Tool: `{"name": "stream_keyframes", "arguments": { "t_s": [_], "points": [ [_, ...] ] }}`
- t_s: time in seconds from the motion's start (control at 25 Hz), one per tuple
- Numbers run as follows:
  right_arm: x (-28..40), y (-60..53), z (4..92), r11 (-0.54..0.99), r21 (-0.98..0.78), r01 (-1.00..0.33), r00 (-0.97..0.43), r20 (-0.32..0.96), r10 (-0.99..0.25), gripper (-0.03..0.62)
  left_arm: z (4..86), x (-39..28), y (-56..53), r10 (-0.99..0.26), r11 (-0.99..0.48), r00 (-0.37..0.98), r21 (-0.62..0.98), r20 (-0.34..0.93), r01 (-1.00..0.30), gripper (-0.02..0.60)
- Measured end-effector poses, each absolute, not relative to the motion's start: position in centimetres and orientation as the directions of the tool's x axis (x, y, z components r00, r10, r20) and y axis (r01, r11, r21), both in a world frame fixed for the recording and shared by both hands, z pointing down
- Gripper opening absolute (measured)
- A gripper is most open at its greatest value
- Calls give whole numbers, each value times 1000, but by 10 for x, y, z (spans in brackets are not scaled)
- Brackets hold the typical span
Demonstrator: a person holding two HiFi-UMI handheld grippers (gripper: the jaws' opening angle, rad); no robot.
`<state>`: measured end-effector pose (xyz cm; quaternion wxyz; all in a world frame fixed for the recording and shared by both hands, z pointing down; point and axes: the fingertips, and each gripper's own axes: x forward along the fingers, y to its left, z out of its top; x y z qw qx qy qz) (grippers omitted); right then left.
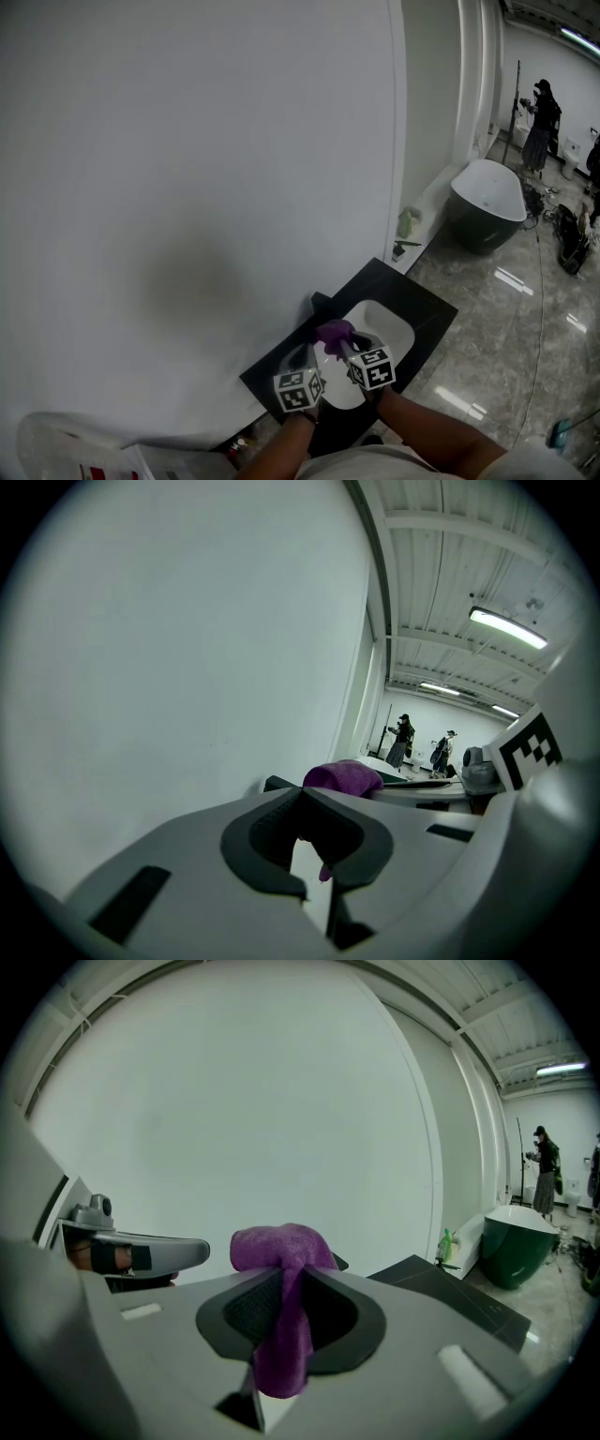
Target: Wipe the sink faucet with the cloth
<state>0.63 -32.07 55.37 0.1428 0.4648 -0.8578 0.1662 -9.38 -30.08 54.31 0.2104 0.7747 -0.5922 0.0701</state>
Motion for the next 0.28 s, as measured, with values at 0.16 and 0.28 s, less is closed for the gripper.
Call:
{"name": "stream_keyframes", "arguments": {
  "t_s": [0.16, 0.28],
  "points": [
    [5, -319, 551, 514, -148, -845, -527, 392, -754, 67, 541, -93, -298, -885, -215, 294, 242, 362, -946, 5],
    [3, -316, 547, 513, -145, -846, -525, 388, -757, 67, 537, -94, -295, -883, -218, 296, 241, 365, -946, 5]
  ]
}}
